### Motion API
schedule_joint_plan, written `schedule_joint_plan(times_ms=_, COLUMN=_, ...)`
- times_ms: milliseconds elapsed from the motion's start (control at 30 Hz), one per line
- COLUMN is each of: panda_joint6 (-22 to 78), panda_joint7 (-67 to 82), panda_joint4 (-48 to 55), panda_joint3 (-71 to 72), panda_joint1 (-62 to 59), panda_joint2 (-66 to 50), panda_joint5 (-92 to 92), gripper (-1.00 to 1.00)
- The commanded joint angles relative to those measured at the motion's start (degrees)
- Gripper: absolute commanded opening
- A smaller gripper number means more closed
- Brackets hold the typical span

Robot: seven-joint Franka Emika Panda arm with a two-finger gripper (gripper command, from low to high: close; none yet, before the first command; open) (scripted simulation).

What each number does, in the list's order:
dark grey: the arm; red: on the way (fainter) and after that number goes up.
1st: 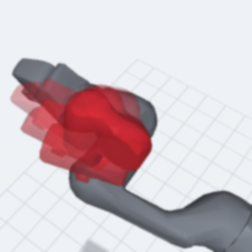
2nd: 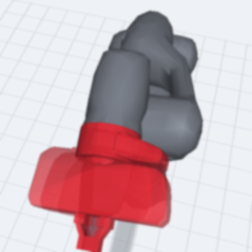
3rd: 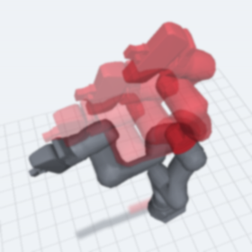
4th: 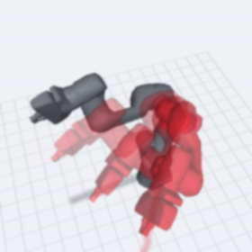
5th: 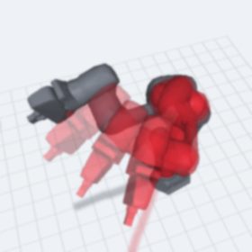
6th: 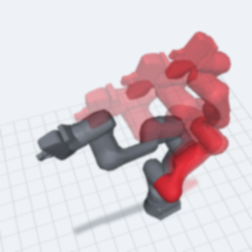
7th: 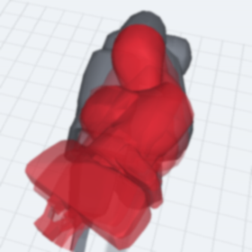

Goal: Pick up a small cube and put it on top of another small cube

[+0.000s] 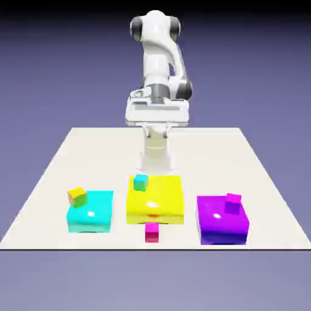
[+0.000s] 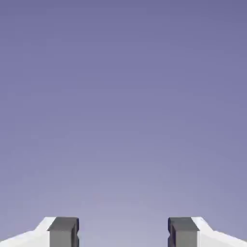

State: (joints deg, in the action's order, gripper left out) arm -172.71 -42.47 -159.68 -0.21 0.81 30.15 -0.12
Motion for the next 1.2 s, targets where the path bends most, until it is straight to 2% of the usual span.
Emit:
schedule_joint_plan(times_ms=0, panda_joint6=1.1, panda_joint7=0.0, panda_joint4=1.1, panda_joint3=-0.2, panda_joint1=0.1, panda_joint2=-2.1, panda_joint5=-0.1, gripper=0.0)
schedule_joint_plan(times_ms=733, panda_joint6=24.8, panda_joint7=-0.2, panda_joint4=25.2, panda_joint3=-4.1, panda_joint1=2.3, panda_joint2=-47.7, panda_joint5=-2.3, gripper=0.0)
schedule_joint_plan(times_ms=800, panda_joint6=24.9, panda_joint7=-0.2, panda_joint4=25.4, panda_joint3=-4.1, panda_joint1=2.3, panda_joint2=-48.0, panda_joint5=-2.3, gripper=0.0)
schedule_joint_plan(times_ms=967, panda_joint6=16.1, panda_joint7=0.7, panda_joint4=26.6, panda_joint3=-2.9, panda_joint1=1.4, panda_joint2=-58.0, panda_joint5=-3.5, gripper=0.0)
schedule_joint_plan(times_ms=1000, panda_joint6=16.1, panda_joint7=0.7, panda_joint4=26.6, panda_joint3=-2.9, panda_joint1=1.4, panda_joint2=-58.0, panda_joint5=-3.5, gripper=-1.0)
schedule_joint_plan(times_ms=1167, panda_joint6=23.4, panda_joint7=0.0, panda_joint4=25.6, panda_joint3=-3.9, panda_joint1=2.1, panda_joint2=-49.7, panda_joint5=-2.5, gripper=-1.0)
